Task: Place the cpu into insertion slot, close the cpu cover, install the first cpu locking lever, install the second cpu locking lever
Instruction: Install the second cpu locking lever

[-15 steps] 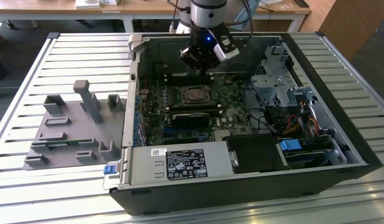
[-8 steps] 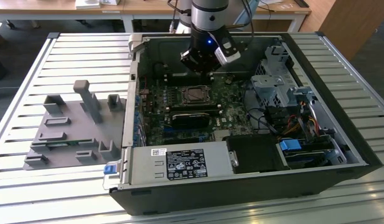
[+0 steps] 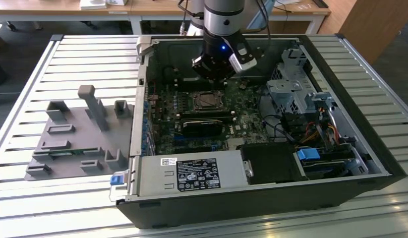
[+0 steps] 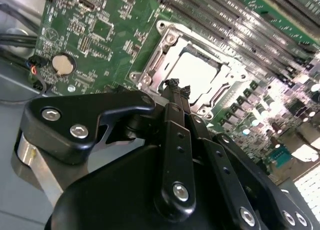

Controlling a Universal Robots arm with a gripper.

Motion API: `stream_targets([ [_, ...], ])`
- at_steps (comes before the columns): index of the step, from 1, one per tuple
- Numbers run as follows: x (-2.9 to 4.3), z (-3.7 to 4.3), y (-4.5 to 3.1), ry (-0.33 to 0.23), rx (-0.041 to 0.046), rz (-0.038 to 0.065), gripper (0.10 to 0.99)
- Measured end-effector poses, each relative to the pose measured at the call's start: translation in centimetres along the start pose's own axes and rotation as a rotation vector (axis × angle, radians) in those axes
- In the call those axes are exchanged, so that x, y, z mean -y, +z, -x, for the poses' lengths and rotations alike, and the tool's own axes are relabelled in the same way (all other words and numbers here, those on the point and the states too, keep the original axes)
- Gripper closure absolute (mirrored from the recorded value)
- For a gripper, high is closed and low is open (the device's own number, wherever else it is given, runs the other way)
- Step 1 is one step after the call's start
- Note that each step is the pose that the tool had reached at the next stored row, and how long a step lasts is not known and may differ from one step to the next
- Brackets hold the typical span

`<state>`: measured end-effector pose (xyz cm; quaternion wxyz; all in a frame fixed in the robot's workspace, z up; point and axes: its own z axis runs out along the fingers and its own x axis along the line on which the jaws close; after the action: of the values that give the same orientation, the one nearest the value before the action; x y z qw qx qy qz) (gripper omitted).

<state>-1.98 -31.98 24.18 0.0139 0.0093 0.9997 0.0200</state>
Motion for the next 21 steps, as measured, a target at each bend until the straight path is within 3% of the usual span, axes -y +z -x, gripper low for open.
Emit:
stream_targets([
  [8,0.47,0.01,0.08,-0.026,-0.0063,0.0,0.98],
  [21,2.28,0.03,0.09,-0.034,-0.0066,0.001,0.98],
])
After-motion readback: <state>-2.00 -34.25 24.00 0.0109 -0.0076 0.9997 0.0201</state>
